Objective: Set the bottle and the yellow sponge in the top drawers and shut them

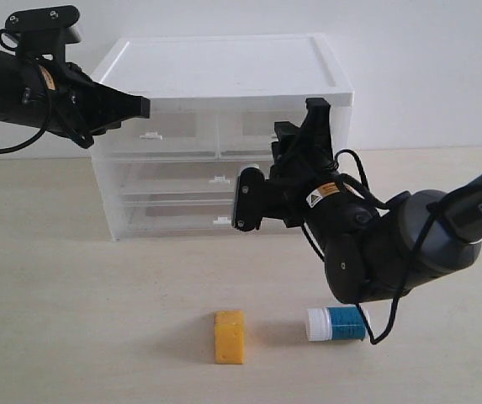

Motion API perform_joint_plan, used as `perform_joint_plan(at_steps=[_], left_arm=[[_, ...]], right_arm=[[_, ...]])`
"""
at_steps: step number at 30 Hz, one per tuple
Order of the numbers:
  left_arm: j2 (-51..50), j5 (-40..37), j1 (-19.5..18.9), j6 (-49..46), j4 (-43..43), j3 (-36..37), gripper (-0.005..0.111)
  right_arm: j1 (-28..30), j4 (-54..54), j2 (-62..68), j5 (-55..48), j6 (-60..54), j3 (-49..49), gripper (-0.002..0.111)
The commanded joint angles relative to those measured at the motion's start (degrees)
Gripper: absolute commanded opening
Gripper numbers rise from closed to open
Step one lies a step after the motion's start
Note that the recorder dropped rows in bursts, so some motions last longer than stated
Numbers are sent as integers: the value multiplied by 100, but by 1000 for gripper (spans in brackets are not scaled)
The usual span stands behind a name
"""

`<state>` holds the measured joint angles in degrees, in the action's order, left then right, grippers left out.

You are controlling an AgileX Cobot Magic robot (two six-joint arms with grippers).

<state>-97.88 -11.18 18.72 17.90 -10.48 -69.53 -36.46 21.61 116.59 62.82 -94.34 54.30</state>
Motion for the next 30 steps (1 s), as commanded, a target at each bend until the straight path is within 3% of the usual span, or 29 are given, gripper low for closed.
perform_joint_plan(at_steps=[1,15,30], left_arm=[[-115,536,-16,11,-46,-42,4],[-115,523,-16,11,-46,-42,4],[-115,522,-16,21,-46,-42,4]], right_arm=[[48,272,11,-185,-265,178,27],[184,276,11,-445,-382,192,27],[263,189,366,36,-423,444,27]])
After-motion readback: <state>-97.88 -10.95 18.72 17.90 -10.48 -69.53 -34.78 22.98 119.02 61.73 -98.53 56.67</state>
